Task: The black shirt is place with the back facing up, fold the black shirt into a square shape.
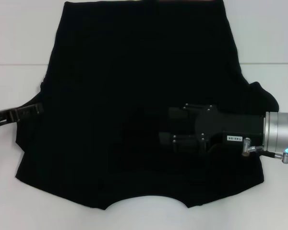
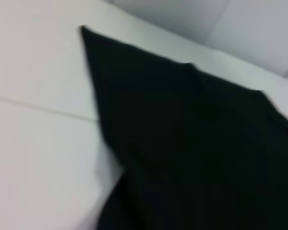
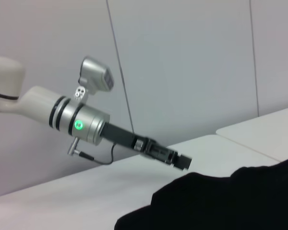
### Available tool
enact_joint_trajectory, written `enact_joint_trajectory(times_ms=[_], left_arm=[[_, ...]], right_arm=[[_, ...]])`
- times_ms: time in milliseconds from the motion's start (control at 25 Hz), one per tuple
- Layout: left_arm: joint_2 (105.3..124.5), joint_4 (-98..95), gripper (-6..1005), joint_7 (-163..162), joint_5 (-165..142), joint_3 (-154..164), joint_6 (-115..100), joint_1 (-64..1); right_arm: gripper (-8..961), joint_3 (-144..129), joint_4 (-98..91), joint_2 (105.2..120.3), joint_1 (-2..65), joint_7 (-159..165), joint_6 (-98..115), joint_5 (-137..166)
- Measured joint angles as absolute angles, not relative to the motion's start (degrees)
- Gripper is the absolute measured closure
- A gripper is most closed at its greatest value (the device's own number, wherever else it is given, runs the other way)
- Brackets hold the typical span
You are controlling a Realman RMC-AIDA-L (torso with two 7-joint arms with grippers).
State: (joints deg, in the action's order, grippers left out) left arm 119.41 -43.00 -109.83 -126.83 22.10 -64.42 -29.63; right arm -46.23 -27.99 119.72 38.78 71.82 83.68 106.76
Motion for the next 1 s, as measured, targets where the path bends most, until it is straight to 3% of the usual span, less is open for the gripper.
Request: enact_joint_trajectory(times_ms=[240,360,1000], left_arm=[[119.83,-42.93,156,-112.48,-129.76,22.18,-60.18,-29.49],[119.91,-42.89,155,-112.69,-129.92,22.09,-58.98,-29.31],[120.06,-41.2,171,-112.89,-132.1,22.67,-57.83,-29.17]], right_arm=[[74,-46.07,-27.35,119.71,39.13,71.81,83.58,106.55],[162,-46.15,-27.29,119.71,39.14,71.81,83.58,106.52],[161,-46.29,-26.67,119.7,39.12,71.81,82.6,106.51]])
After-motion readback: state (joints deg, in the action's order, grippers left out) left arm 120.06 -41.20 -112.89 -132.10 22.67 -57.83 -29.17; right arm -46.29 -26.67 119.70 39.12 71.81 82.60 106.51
